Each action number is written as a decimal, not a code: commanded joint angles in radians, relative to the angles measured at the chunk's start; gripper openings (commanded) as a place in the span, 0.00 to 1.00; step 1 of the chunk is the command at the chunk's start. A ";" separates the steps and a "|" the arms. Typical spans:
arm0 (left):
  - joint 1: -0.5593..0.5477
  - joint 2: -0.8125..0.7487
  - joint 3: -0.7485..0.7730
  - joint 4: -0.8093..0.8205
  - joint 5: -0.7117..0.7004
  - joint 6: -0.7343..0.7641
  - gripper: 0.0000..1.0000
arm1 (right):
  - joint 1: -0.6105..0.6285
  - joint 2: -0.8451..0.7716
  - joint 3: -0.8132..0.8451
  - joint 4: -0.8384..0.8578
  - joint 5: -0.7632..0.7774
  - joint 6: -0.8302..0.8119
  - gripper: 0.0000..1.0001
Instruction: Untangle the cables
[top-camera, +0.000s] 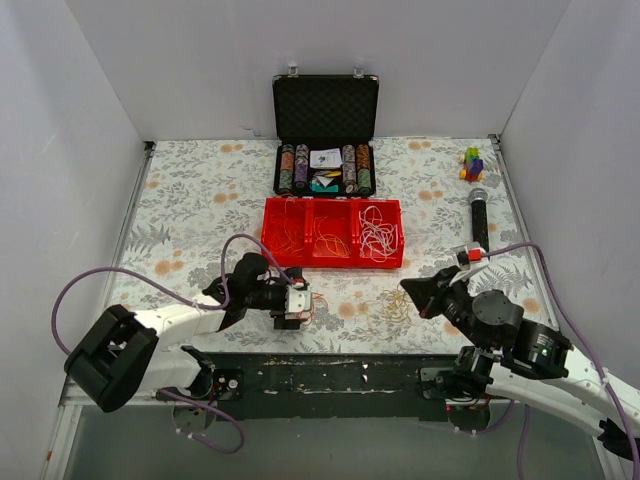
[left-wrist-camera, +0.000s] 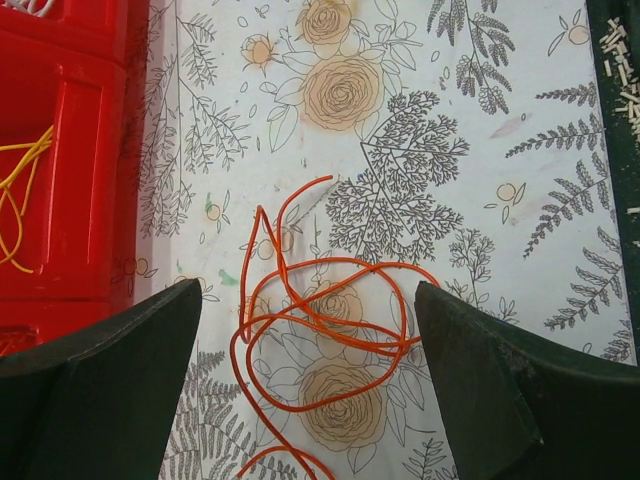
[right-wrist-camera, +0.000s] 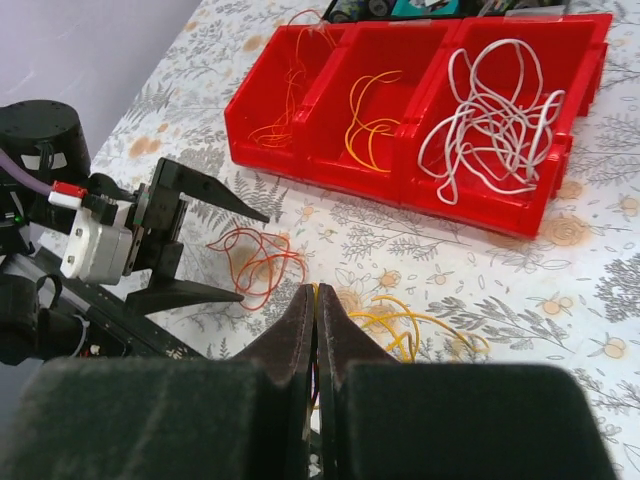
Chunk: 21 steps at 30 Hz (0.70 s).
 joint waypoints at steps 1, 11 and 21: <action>-0.016 0.044 0.045 0.050 -0.005 0.015 0.79 | 0.005 -0.027 0.057 -0.147 0.083 0.002 0.01; -0.016 -0.002 0.035 0.030 -0.074 -0.007 0.00 | 0.005 0.057 0.115 0.003 0.076 -0.106 0.01; -0.016 -0.175 0.095 -0.061 -0.070 -0.116 0.00 | 0.004 0.485 0.449 0.276 0.030 -0.415 0.01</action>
